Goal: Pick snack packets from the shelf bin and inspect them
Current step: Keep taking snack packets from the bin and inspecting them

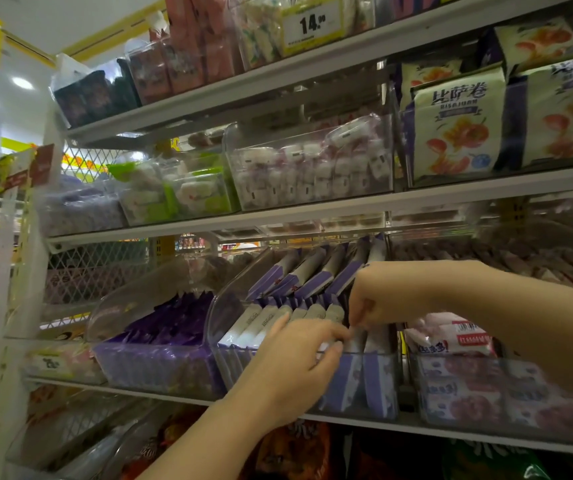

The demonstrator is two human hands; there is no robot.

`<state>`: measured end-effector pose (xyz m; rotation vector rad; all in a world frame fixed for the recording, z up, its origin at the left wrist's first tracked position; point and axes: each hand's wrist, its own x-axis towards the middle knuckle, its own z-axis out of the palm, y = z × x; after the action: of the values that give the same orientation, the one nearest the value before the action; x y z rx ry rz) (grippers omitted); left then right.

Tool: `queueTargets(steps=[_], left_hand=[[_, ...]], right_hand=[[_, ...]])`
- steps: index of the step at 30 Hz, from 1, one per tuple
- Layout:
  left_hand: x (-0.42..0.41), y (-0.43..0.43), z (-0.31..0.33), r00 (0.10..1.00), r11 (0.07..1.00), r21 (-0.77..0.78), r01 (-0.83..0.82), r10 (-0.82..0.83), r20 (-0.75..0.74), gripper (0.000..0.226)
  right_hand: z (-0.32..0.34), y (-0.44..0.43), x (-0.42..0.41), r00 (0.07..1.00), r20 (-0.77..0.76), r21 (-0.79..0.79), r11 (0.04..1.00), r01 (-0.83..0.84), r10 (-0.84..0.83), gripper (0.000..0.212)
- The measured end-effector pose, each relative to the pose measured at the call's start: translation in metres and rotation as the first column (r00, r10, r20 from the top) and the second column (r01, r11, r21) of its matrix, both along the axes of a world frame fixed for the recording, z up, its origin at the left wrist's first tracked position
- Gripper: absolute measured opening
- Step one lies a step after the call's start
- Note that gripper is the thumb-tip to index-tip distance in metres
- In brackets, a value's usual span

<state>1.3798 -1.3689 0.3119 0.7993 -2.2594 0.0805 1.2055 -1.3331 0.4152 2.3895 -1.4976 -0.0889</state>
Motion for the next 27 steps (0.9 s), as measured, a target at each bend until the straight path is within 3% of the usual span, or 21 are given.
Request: queueTargets(steps=[5, 9, 13, 18, 23, 27], left_hand=[[-0.018, -0.003, 0.007, 0.990, 0.997, 0.053, 0.049, -0.056, 0.133, 0.028], [-0.012, -0.010, 0.006, 0.993, 0.997, 0.070, 0.041, -0.049, 0.111, 0.030], [0.005, -0.012, 0.002, 0.976, 1.000, -0.024, 0.015, -0.009, 0.220, 0.041], [0.015, -0.014, 0.000, 0.976, 1.000, -0.014, -0.001, 0.004, 0.217, 0.040], [0.014, -0.012, -0.003, 0.985, 1.000, 0.002, -0.010, 0.010, 0.174, 0.036], [0.015, -0.012, -0.005, 0.993, 1.000, 0.013, -0.009, 0.007, 0.121, 0.033]], right_hand=[[-0.002, 0.003, -0.004, 0.997, -0.080, 0.128, 0.991, 0.025, -0.015, 0.021], [0.000, 0.003, 0.000, 0.991, -0.128, 0.137, 0.990, 0.039, -0.021, 0.024], [-0.001, 0.000, 0.009, 0.976, -0.214, 0.165, 0.983, 0.081, -0.045, 0.038], [-0.010, -0.009, 0.016, 0.925, -0.376, 0.089, 0.991, 0.098, -0.057, 0.043], [-0.001, -0.008, 0.003, 0.993, -0.106, 0.028, 0.999, 0.047, -0.043, 0.027], [0.005, -0.004, -0.009, 0.988, 0.155, -0.068, 0.997, 0.027, -0.016, 0.025]])
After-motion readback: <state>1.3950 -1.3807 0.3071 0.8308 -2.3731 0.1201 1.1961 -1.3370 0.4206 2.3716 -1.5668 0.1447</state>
